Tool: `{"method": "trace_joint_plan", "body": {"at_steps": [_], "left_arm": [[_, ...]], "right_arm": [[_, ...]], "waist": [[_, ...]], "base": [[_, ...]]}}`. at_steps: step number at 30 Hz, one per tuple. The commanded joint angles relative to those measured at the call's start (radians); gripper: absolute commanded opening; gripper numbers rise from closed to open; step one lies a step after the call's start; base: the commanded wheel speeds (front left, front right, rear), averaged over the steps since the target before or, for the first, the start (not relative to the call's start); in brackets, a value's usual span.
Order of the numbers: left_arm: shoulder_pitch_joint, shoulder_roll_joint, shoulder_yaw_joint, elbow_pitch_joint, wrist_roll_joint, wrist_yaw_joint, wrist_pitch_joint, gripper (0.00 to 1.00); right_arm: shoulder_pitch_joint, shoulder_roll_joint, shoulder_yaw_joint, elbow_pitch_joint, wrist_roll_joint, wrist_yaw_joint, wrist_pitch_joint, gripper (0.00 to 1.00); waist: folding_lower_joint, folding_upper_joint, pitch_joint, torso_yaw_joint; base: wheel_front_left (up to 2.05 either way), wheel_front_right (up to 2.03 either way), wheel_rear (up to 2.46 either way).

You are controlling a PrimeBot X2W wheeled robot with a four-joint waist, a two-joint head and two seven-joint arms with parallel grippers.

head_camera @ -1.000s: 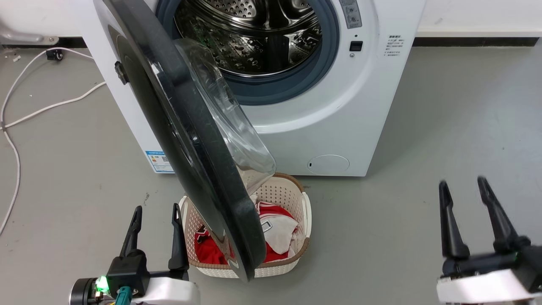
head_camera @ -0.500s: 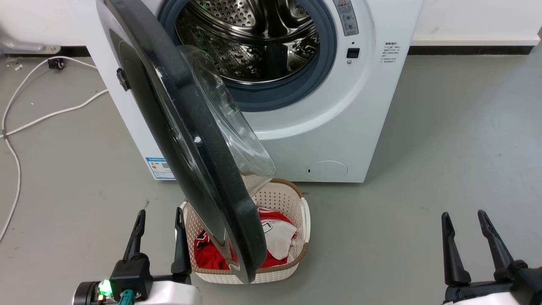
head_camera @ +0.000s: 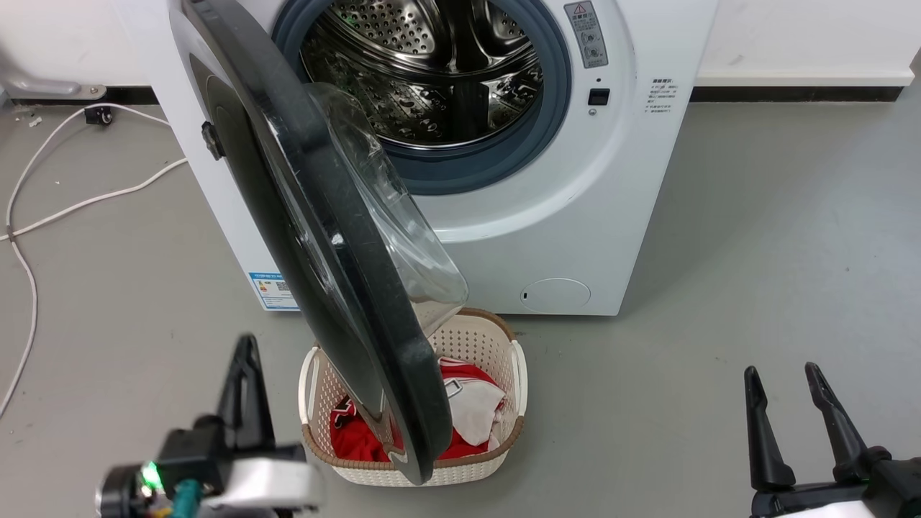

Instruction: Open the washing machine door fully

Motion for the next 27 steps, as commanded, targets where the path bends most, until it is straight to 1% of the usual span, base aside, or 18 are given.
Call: {"method": "trace_joint_plan", "body": {"at_steps": [1, 5, 7, 12, 14, 19, 22, 27], "left_arm": [[-0.021, 0.001, 0.006, -0.016, 0.002, -0.002, -0.002, 0.00], [-0.072, 0.001, 0.039, -0.093, 0.011, -0.007, -0.002, 0.00], [-0.091, 0.001, 0.041, -0.137, 0.025, -0.007, -0.002, 0.00], [-0.158, 0.001, 0.013, -0.252, 0.041, -0.018, -0.002, 0.00], [-0.189, 0.001, -0.012, -0.289, 0.047, -0.024, -0.002, 0.00], [-0.274, 0.001, -0.097, -0.336, 0.064, -0.062, -0.002, 0.00], [-0.319, 0.001, -0.160, -0.341, 0.065, -0.084, -0.002, 0.00], [-0.369, 0.001, -0.283, -0.323, 0.051, -0.099, -0.002, 0.00]], "right_arm": [[-0.010, 0.003, 0.001, -0.004, 0.001, -0.001, -0.002, 1.00], [-0.020, 0.003, 0.003, -0.010, -0.002, -0.001, -0.002, 1.00], [-0.025, 0.003, 0.003, -0.012, -0.003, -0.001, -0.002, 1.00], [-0.041, 0.003, 0.003, -0.015, -0.002, -0.001, -0.002, 1.00], [-0.040, 0.003, 0.005, -0.012, -0.002, -0.001, -0.002, 1.00], [-0.044, 0.003, 0.014, -0.008, 0.003, -0.001, -0.002, 1.00], [-0.049, 0.003, 0.018, -0.006, 0.006, -0.001, -0.002, 1.00], [-0.057, 0.003, 0.022, -0.005, 0.008, -0.001, -0.002, 1.00]], "waist": [[0.0000, -0.0001, 0.000, 0.000], [0.0000, -0.0001, 0.003, -0.002], [0.0000, -0.0001, 0.002, -0.004], [0.0000, -0.0001, 0.007, -0.006], [0.0000, -0.0001, 0.008, -0.005], [0.0000, -0.0001, 0.010, -0.007], [0.0000, -0.0001, 0.013, -0.011], [0.0000, -0.0001, 0.020, -0.020]], "base": [[0.00, 0.00, 0.00], [0.00, 0.00, 0.00], [0.00, 0.00, 0.00], [0.00, 0.00, 0.00], [0.00, 0.00, 0.00], [0.00, 0.00, 0.00], [0.00, 0.00, 0.00], [0.00, 0.00, 0.00]]}}
